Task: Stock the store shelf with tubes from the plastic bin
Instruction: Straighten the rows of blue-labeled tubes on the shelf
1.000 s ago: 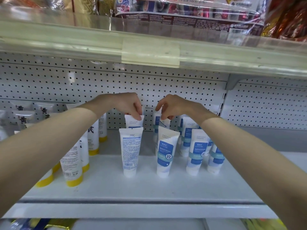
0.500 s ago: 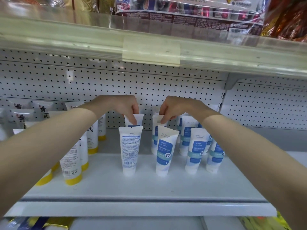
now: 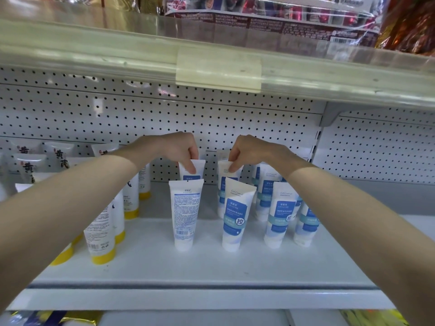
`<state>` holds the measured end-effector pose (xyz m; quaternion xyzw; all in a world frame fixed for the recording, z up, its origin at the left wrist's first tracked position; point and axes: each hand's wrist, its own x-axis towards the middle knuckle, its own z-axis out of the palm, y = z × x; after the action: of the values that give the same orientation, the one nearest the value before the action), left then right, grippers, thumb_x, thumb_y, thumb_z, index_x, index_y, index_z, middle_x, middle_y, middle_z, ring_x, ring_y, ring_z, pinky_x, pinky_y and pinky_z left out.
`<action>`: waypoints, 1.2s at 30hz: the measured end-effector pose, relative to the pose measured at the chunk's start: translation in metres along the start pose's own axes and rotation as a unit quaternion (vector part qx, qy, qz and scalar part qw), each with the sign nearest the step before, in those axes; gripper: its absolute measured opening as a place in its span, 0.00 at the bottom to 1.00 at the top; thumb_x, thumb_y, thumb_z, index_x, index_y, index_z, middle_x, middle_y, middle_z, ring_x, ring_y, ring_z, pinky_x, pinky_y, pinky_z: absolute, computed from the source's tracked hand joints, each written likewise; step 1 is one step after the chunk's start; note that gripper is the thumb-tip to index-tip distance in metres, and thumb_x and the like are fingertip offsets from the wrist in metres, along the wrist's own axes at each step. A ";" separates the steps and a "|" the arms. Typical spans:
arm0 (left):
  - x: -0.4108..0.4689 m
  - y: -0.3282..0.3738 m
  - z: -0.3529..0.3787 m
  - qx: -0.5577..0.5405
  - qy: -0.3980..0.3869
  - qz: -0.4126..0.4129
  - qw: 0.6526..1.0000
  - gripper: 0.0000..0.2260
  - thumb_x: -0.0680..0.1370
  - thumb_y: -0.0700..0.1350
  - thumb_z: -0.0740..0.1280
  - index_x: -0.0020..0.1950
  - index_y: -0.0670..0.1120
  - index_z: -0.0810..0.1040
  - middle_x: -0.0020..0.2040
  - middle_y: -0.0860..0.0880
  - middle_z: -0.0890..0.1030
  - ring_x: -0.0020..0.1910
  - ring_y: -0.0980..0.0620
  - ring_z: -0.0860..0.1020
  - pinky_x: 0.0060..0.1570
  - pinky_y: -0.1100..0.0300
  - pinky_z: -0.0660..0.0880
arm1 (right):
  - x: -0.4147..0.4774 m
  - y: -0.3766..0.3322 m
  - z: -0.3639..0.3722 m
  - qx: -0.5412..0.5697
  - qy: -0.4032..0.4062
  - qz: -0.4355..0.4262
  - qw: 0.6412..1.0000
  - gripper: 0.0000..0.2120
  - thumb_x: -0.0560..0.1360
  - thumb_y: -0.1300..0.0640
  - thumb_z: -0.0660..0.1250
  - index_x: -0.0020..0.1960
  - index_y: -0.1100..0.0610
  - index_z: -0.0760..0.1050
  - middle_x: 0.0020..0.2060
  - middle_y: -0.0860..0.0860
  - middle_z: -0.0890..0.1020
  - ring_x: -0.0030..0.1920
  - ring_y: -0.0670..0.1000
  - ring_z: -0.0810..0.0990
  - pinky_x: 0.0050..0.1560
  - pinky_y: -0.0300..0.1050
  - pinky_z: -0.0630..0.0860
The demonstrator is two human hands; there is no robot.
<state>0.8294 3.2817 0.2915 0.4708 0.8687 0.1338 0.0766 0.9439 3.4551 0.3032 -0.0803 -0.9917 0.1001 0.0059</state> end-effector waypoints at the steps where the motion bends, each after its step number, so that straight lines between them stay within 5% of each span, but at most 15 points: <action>1: 0.001 0.000 0.000 -0.001 -0.001 0.001 1.000 0.03 0.67 0.45 0.76 0.38 0.50 0.83 0.42 0.48 0.84 0.41 0.51 0.78 0.43 0.57 0.73 | 0.000 0.000 0.000 -0.001 -0.001 0.001 1.000 0.15 0.68 0.56 0.75 0.54 0.59 0.81 0.44 0.50 0.79 0.46 0.48 0.75 0.36 0.32 0.68; 10: 0.004 0.000 0.001 0.007 0.004 0.007 1.000 0.06 0.68 0.44 0.76 0.43 0.45 0.84 0.44 0.46 0.84 0.48 0.44 0.80 0.51 0.48 0.77 | 0.003 0.003 0.001 0.008 0.006 0.002 1.000 0.13 0.69 0.57 0.74 0.52 0.58 0.81 0.48 0.52 0.82 0.46 0.48 0.75 0.44 0.38 0.69; 25: 0.004 0.001 0.002 0.004 0.006 0.021 1.000 0.05 0.70 0.43 0.75 0.44 0.44 0.83 0.44 0.47 0.84 0.48 0.47 0.81 0.53 0.51 0.76 | 0.003 0.004 0.002 0.007 0.011 0.003 1.000 0.14 0.69 0.57 0.74 0.54 0.58 0.81 0.51 0.52 0.82 0.48 0.48 0.76 0.48 0.40 0.70; 36: 0.005 0.000 0.002 0.005 0.008 0.017 1.000 0.05 0.70 0.43 0.75 0.44 0.45 0.83 0.45 0.47 0.84 0.48 0.46 0.81 0.52 0.50 0.76 | 0.001 0.002 0.003 0.012 0.010 0.002 1.000 0.11 0.69 0.58 0.74 0.51 0.58 0.81 0.44 0.51 0.81 0.45 0.48 0.75 0.39 0.36 0.70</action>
<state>0.8274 3.2858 0.2894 0.4846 0.8620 0.1340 0.0650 0.9433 3.4571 0.3000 -0.0831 -0.9902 0.1110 0.0168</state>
